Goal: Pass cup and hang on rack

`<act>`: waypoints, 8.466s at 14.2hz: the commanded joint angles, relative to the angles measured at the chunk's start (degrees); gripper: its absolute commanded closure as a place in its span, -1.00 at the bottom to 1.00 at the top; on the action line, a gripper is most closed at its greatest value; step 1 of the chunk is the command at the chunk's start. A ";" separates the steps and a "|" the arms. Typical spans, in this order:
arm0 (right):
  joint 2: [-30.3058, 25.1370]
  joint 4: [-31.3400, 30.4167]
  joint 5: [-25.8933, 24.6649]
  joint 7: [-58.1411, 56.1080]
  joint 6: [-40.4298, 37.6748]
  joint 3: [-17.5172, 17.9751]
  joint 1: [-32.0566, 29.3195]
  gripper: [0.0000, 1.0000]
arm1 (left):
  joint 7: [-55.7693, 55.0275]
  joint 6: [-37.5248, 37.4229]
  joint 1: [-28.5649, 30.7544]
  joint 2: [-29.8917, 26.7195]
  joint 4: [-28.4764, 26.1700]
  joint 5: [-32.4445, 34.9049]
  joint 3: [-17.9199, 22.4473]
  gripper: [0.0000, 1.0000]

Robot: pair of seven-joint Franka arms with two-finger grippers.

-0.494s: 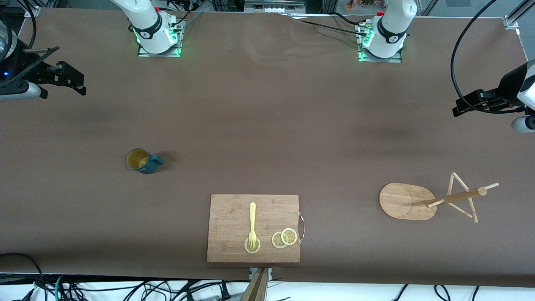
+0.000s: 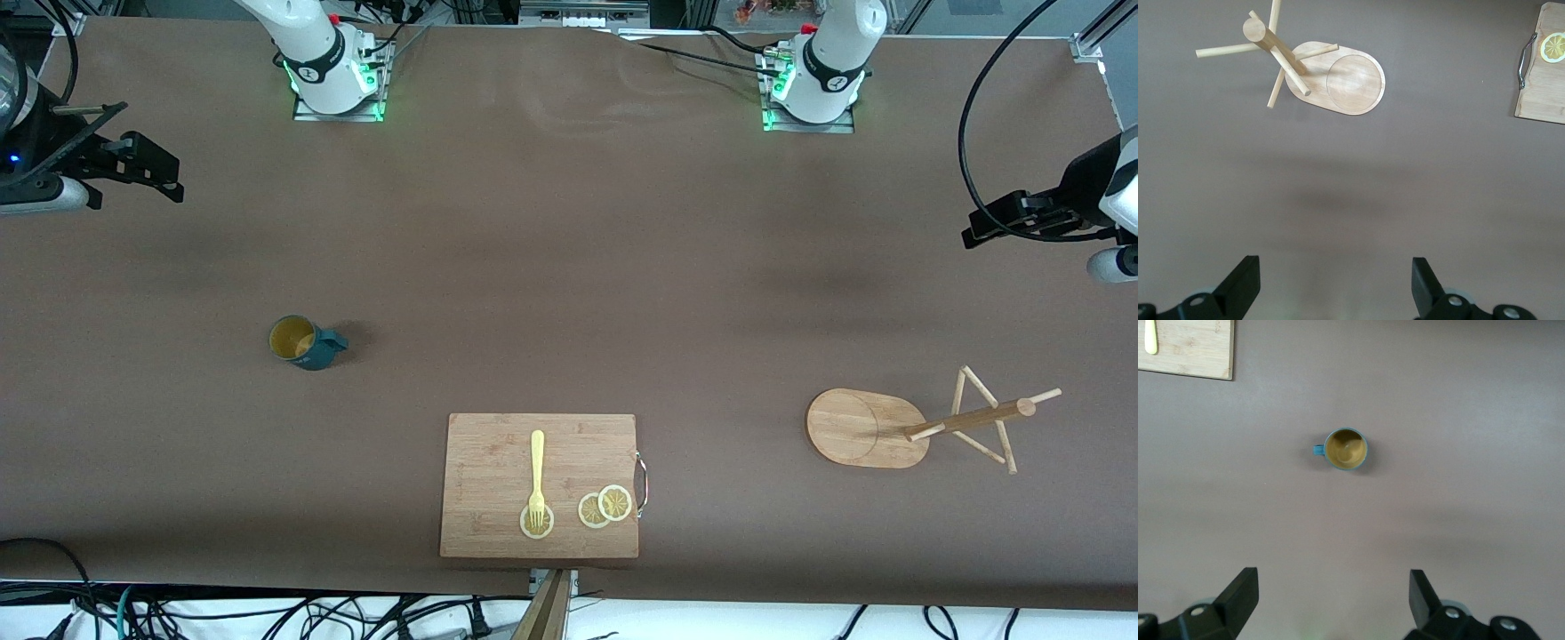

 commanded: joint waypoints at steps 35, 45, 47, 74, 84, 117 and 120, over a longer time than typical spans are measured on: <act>0.64 0.87 -0.19 1.13 -2.25 0.18 -0.09 -1.00 | -0.72 -0.17 0.22 0.88 1.60 -0.80 0.16 -1.00; 6.70 0.87 -0.01 0.16 0.83 0.27 0.00 -1.00 | -0.72 -0.17 0.39 1.14 1.60 -0.80 0.16 -1.00; 9.07 1.13 -0.27 -0.02 1.18 0.27 0.08 -1.00 | -0.72 -0.17 -0.22 1.14 1.69 -0.80 0.16 -1.00; 19.97 -24.27 -0.01 -8.19 44.33 -2.90 -0.80 -0.86 | -0.72 2.64 -0.40 2.37 2.57 -0.62 0.07 -1.00; 23.84 -21.98 2.18 -7.40 46.44 -2.64 -0.35 -0.42 | -0.63 2.64 -1.01 0.97 0.72 -0.18 0.24 -1.00; 26.65 -4.59 4.73 20.08 29.32 -1.58 19.40 1.00 | -0.28 2.29 -0.75 0.53 -1.30 -0.45 0.42 -1.00; 28.58 -0.90 4.99 27.65 27.38 0.16 24.94 1.00 | 3.92 2.29 -0.49 0.53 -2.00 -0.45 0.42 -1.00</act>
